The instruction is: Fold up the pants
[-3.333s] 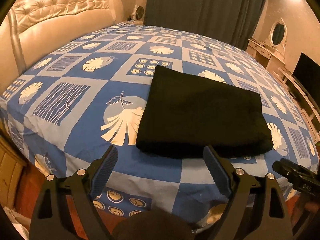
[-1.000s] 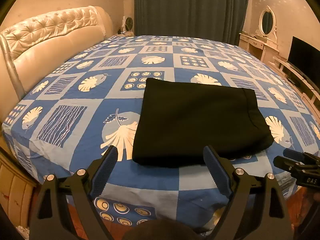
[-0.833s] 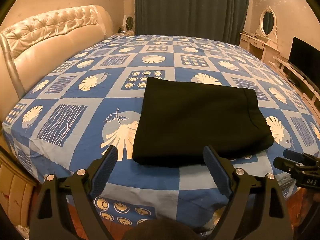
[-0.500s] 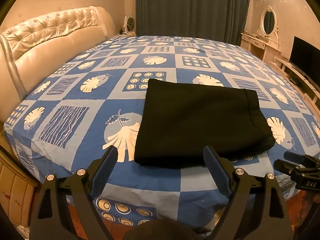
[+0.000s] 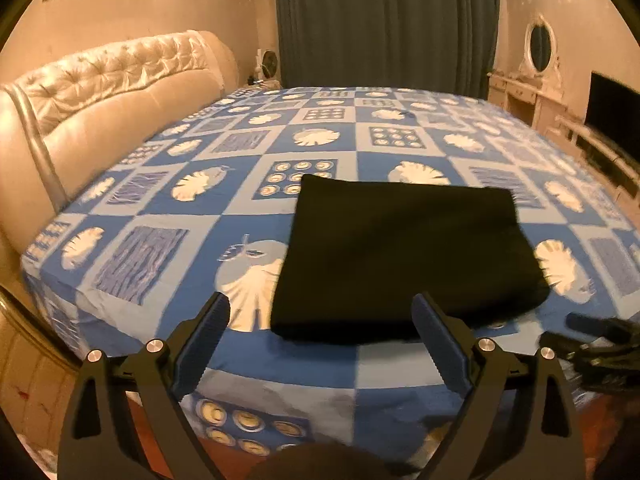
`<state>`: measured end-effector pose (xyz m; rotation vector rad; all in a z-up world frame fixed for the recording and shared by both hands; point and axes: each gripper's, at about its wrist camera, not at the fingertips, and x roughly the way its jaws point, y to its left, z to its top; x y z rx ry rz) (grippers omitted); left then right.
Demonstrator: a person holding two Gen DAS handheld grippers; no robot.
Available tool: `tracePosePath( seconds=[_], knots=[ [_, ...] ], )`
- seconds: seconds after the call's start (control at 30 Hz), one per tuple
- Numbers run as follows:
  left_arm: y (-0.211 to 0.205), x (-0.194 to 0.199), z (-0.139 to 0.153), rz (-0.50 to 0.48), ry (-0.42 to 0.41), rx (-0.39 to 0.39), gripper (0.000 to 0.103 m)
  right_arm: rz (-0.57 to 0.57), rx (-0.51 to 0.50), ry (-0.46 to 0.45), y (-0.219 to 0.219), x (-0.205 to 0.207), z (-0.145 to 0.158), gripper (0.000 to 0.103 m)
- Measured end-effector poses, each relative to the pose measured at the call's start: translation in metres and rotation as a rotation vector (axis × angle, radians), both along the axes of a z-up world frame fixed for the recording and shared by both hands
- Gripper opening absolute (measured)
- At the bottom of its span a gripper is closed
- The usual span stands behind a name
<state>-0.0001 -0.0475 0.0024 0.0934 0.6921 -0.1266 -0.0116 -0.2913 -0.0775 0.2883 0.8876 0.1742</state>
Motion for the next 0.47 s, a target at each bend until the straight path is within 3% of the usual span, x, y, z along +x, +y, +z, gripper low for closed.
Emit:
tracePosePath(
  seconds=[0.17, 0.3, 0.47],
  knots=[
    [-0.017, -0.004, -0.005, -0.108, 0.014, 0.063, 0.091, 0.003, 0.000, 0.002, -0.002, 0.001, 0.000, 0.084],
    [-0.014, -0.001, -0.008, -0.111, 0.073, -0.026, 0.091, 0.000, 0.002, 0.001, -0.005, 0.001, 0.001, 0.084],
    [-0.010, 0.003, -0.010, -0.073, 0.089, -0.042, 0.091, 0.000, 0.005, 0.002, -0.008, 0.003, 0.002, 0.084]
  ],
)
